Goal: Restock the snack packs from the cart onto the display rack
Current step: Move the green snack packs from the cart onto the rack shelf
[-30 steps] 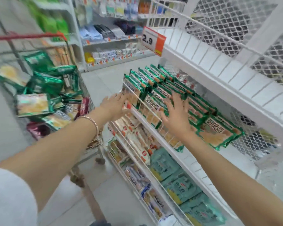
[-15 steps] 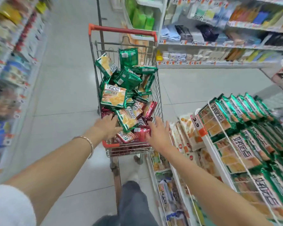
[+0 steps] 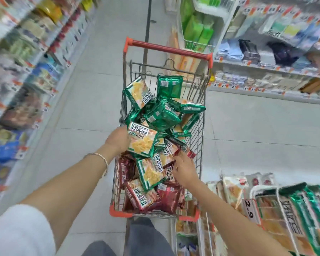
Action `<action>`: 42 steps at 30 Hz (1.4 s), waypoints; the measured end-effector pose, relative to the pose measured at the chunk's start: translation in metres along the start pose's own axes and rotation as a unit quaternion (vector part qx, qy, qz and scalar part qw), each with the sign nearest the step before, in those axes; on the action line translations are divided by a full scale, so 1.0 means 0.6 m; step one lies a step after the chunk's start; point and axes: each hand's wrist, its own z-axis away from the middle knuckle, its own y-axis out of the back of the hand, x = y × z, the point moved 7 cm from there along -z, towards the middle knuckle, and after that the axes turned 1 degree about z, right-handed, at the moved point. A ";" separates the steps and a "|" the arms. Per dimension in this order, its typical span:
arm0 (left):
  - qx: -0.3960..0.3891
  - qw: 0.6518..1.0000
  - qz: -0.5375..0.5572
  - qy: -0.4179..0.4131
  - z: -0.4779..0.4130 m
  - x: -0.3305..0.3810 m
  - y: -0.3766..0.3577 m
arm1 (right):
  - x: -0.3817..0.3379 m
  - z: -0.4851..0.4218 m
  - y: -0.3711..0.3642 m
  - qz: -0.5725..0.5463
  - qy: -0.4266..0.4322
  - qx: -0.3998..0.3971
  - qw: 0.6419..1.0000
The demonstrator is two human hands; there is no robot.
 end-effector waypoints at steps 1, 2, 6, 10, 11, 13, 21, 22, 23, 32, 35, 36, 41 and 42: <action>-0.004 1.000 0.002 0.008 -0.016 0.007 -0.007 | 0.007 -0.008 0.003 -0.003 -0.003 0.003 1.000; -0.015 1.000 0.003 0.023 -0.030 0.010 -0.017 | 0.014 -0.014 0.004 -0.006 -0.003 0.007 1.000; -0.084 0.990 -0.059 0.101 -0.061 0.007 -0.062 | 0.046 -0.032 -0.012 -0.020 -0.008 -0.001 1.000; -0.004 0.985 -0.097 0.139 -0.074 0.010 -0.062 | 0.053 -0.035 -0.006 -0.054 0.008 0.023 0.998; 0.009 0.985 -0.063 0.157 -0.076 0.007 -0.061 | 0.055 -0.036 -0.002 -0.066 0.008 0.027 0.997; 0.010 0.976 0.045 0.212 -0.080 -0.011 -0.069 | 0.062 -0.043 0.003 -0.079 0.004 0.027 0.997; -0.005 0.916 0.355 0.188 -0.063 -0.027 -0.049 | 0.061 -0.152 0.153 -0.311 -0.133 0.168 0.926; -0.002 0.903 0.389 0.182 -0.062 -0.027 -0.041 | 0.061 -0.175 0.172 -0.382 -0.181 0.176 0.889; 0.000 0.886 0.427 0.180 -0.062 -0.031 -0.034 | 0.059 -0.200 0.187 -0.453 -0.228 0.171 0.844; -0.050 0.811 0.539 0.220 -0.037 -0.051 -0.007 | 0.118 -0.378 0.164 -0.581 -0.396 0.068 0.708; -0.062 0.816 0.527 0.229 -0.027 -0.040 0.002 | 0.098 -0.337 0.196 -0.605 -0.346 0.134 0.704; -0.069 0.818 0.523 0.228 -0.023 -0.036 0.005 | 0.083 -0.314 0.216 -0.601 -0.312 0.154 0.720; -0.104 0.835 0.490 0.226 0.004 -0.011 0.027 | -0.012 -0.171 0.253 -0.618 -0.066 -0.063 0.781; -0.126 0.838 0.484 0.218 0.016 0.005 0.033 | -0.027 -0.144 0.250 -0.599 -0.043 -0.117 0.791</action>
